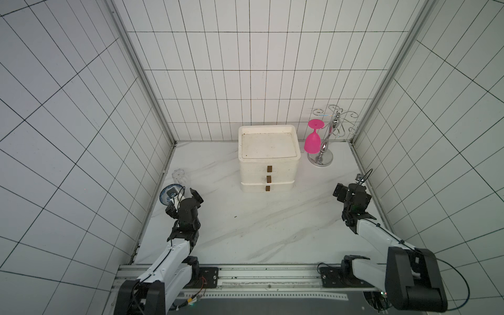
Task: Please put the sticky notes in the drawer by color
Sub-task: Reset both arms
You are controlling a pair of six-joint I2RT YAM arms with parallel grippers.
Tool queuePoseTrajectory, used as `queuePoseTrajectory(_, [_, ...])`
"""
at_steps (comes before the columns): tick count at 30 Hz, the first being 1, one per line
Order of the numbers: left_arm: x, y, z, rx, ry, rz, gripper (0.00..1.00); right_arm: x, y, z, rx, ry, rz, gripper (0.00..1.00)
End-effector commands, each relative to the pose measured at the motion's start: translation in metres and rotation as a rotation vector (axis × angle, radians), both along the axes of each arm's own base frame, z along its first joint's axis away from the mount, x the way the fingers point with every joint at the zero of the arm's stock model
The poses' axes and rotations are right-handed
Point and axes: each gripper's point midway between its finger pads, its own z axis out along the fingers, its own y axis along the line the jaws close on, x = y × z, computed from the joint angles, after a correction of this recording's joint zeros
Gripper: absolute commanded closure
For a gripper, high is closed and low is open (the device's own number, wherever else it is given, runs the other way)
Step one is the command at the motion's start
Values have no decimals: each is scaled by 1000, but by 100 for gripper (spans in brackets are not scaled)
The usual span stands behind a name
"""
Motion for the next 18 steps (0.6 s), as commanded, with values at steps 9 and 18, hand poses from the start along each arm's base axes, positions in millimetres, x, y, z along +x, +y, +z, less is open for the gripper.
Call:
queuePoseTrajectory(9, [80, -22, 13, 74, -89, -249, 1, 33, 19, 0, -45, -146, 156, 1])
queuePoseTrajectory(18, [116, -42, -15, 87, 13, -388, 1, 57, 22, -24, -12, -52, 201, 2])
